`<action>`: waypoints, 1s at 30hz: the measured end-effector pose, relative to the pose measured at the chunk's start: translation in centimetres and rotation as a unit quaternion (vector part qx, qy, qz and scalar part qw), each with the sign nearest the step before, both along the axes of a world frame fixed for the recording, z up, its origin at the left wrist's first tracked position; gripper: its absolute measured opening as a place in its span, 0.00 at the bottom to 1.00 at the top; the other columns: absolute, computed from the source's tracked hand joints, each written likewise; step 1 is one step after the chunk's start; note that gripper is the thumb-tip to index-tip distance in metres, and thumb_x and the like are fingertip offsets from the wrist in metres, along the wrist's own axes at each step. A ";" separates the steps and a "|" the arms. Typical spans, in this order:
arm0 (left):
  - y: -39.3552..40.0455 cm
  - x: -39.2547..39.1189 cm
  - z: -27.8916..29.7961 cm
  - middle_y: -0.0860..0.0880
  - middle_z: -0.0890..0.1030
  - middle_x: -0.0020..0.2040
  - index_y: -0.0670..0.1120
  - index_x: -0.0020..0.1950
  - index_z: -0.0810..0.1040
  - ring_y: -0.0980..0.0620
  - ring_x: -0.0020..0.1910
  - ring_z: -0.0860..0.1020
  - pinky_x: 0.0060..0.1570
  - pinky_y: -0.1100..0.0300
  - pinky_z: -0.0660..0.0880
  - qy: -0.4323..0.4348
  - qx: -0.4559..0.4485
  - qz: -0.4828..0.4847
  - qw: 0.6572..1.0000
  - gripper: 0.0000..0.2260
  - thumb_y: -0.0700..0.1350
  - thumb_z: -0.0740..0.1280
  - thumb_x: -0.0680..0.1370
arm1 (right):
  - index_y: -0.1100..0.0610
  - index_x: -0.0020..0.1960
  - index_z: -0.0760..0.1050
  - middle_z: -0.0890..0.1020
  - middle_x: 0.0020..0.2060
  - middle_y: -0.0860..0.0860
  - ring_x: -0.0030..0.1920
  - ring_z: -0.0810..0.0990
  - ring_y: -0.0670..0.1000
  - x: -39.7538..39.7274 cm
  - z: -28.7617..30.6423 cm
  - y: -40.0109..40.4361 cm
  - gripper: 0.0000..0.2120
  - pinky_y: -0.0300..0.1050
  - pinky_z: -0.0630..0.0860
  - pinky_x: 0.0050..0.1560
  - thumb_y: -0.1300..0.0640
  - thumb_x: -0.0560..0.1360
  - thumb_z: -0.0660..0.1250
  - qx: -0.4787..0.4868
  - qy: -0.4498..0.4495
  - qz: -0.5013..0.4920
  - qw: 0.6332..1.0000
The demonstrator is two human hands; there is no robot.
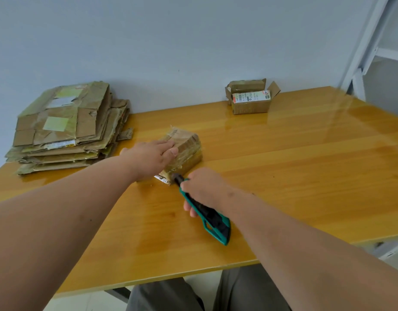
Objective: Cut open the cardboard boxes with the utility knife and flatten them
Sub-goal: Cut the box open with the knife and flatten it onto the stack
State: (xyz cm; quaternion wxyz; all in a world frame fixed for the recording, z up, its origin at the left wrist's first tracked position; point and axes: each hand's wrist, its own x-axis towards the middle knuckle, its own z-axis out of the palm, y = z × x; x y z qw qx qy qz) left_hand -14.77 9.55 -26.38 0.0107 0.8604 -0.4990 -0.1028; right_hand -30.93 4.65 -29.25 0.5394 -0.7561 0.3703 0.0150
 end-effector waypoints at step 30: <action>-0.5 0.3 0.5 0.51 0.67 0.69 0.59 0.76 0.63 0.45 0.66 0.63 0.67 0.47 0.63 -0.099 -0.012 -0.067 0.993 0.24 0.62 0.55 0.80 | 0.54 0.37 0.67 0.73 0.31 0.50 0.31 0.70 0.50 -2.0 -1.8 -2.3 0.16 0.46 0.60 0.30 0.50 0.81 0.54 -0.339 -0.094 -0.049 0.935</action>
